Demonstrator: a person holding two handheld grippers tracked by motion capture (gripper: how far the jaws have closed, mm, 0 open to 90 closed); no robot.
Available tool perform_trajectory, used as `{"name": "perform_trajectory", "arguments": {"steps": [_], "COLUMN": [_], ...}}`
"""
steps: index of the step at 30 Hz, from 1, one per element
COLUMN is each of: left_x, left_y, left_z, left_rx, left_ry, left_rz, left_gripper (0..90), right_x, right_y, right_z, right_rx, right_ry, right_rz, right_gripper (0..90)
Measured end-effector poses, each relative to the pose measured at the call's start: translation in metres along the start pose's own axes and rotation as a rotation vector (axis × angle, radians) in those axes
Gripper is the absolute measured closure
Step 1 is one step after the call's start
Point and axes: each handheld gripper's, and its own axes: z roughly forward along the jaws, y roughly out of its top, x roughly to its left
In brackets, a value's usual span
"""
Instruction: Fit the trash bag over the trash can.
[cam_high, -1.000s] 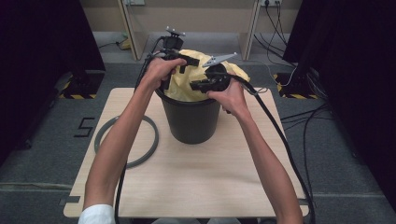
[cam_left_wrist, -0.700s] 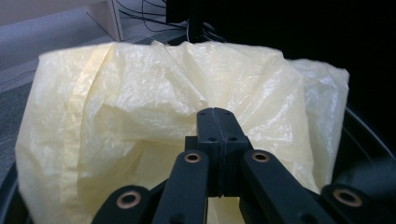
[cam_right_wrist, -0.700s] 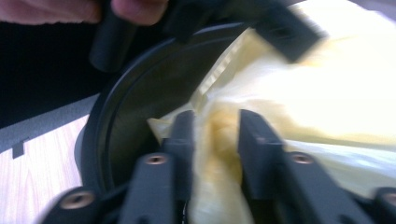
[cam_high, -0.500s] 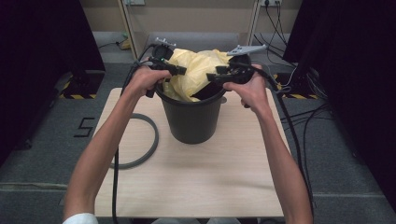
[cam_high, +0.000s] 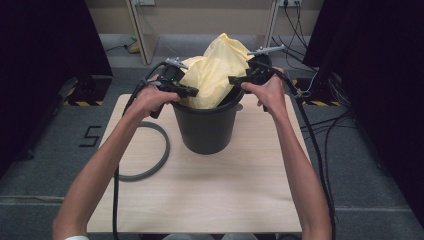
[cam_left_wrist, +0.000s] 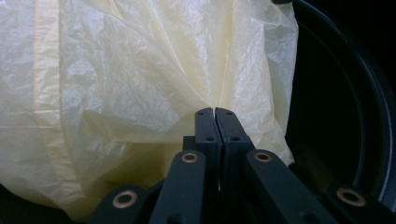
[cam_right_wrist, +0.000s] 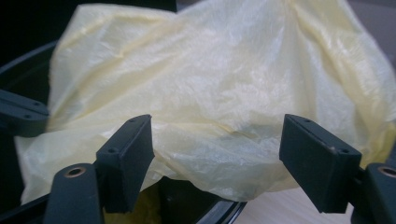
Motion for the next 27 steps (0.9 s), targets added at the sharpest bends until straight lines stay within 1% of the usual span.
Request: {"name": "perform_trajectory", "arguments": {"steps": [1,2,4,5,6,7,8,10,11,13,14,15,17,19,20,22,24,25,26,27], "left_x": [0.000,0.000,0.002,0.003,0.005,0.007,0.008,0.013,0.014,0.018,0.020,0.021,0.023,0.024,0.024,0.025,0.024,0.024,0.023,0.022], "left_y": [0.000,-0.001,0.000,0.000,0.001,0.002,0.003,0.005,0.005,0.007,0.008,0.008,0.010,0.011,0.012,0.015,0.019,0.020,0.023,0.025], "left_z": [0.000,-0.001,-0.005,-0.007,-0.011,-0.013,-0.016,-0.021,-0.022,-0.025,-0.026,-0.027,-0.027,-0.028,-0.028,-0.028,-0.026,-0.025,-0.023,-0.022], "left_rx": [0.000,-0.004,-0.022,-0.032,-0.048,-0.062,-0.071,-0.078,-0.084,-0.097,-0.110,-0.115,-0.137,-0.159,-0.168,-0.186,-0.192,-0.195,-0.200,-0.206], "left_ry": [0.000,-0.001,-0.002,0.002,0.012,0.025,0.036,0.064,0.071,0.081,0.087,0.087,0.087,0.088,0.084,0.078,0.079,0.078,0.076,0.073], "left_rz": [-0.001,-0.003,-0.014,-0.020,-0.027,-0.039,-0.048,-0.053,-0.056,-0.071,-0.082,-0.086,-0.111,-0.132,-0.143,-0.163,-0.179,-0.183,-0.194,-0.204], "left_gripper": [86.5,85.2,78.5,73.1,70.8,66.7,63.0,59.4,57.3,55.0,53.9,53.4,53.3,52.6,51.9,50.8,49.5,48.2,46.5,44.4], "right_x": [0.000,0.000,0.000,-0.001,-0.001,-0.004,-0.007,-0.010,-0.010,-0.010,-0.008,-0.006,-0.001,0.007,0.013,0.023,0.033,0.039,0.043,0.048], "right_y": [-0.001,-0.001,-0.002,-0.003,-0.003,-0.003,-0.003,-0.002,-0.001,0.003,0.004,0.006,0.008,0.010,0.009,0.007,0.003,0.001,0.000,-0.001], "right_z": [0.005,0.007,0.011,0.012,0.012,0.012,0.012,0.009,0.006,0.002,0.000,-0.001,-0.001,0.000,0.001,0.003,0.007,0.010,0.011,0.014], "right_rx": [0.019,0.026,0.037,0.053,0.059,0.060,0.055,0.029,0.016,-0.013,-0.024,-0.031,-0.032,-0.039,-0.041,-0.037,-0.028,-0.020,-0.016,-0.012], "right_ry": [-0.011,-0.014,-0.037,-0.075,-0.089,-0.100,-0.100,-0.090,-0.091,-0.079,-0.072,-0.055,-0.039,-0.011,0.020,0.051,0.090,0.109,0.120,0.146], "right_rz": [-0.009,-0.022,-0.056,-0.103,-0.120,-0.139,-0.144,-0.150,-0.157,-0.179,-0.187,-0.201,-0.206,-0.227,-0.238,-0.262,-0.286,-0.300,-0.304,-0.312], "right_gripper": [29.4,34.3,44.7,53.2,57.6,64.9,69.0,76.9,81.3,86.0,87.2,88.6,89.6,89.8,89.8,89.8,89.8,89.8,89.8,89.8]}}
